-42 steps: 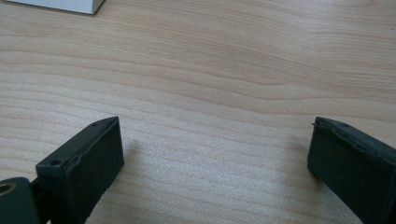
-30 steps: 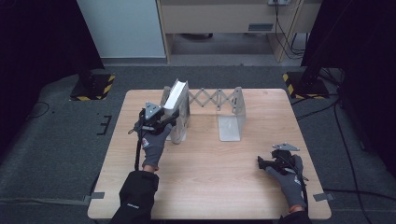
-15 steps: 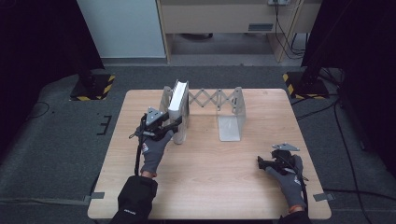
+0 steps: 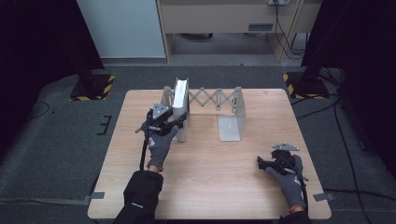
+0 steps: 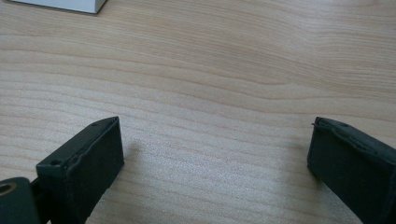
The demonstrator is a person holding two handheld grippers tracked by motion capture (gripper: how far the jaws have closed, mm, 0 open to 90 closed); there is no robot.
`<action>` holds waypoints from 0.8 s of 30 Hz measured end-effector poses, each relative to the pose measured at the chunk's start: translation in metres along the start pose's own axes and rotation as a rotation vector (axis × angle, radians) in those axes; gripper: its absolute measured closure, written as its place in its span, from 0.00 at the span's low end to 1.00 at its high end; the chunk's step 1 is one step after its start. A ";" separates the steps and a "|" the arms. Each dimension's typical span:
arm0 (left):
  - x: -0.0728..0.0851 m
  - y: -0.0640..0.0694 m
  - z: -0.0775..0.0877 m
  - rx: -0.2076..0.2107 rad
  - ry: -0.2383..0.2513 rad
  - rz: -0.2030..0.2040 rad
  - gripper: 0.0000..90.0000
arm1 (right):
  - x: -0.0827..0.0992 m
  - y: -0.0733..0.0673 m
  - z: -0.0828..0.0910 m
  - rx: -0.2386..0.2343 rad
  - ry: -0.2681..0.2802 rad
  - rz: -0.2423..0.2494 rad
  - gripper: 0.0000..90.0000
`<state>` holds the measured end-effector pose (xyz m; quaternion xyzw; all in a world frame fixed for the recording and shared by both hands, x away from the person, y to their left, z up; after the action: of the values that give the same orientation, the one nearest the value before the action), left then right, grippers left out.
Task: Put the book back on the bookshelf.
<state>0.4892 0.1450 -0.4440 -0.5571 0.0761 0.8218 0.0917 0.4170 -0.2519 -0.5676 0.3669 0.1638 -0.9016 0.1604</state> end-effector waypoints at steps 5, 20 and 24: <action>0.000 0.002 0.000 0.000 -0.001 -0.012 0.43 | 0.000 0.000 0.000 0.000 -0.001 -0.001 0.04; 0.015 -0.006 0.057 0.028 0.002 -0.049 0.35 | 0.000 -0.001 0.001 -0.006 0.002 0.005 0.07; 0.035 -0.015 0.072 0.040 -0.055 -0.037 0.33 | 0.000 0.000 0.002 -0.002 0.014 0.007 0.13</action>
<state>0.4146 0.1781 -0.4503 -0.5339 0.0795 0.8332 0.1201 0.4155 -0.2524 -0.5663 0.3734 0.1647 -0.8983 0.1629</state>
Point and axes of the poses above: each handheld gripper's, and its own axes: z roughly backward along the jaws, x roughly out of its underside, y roughly to its right, the point moved 4 cm from there along -z, roughly forward along the jaws, and after that the axes turned 15 degrees about -x, right-handed, at the moved point
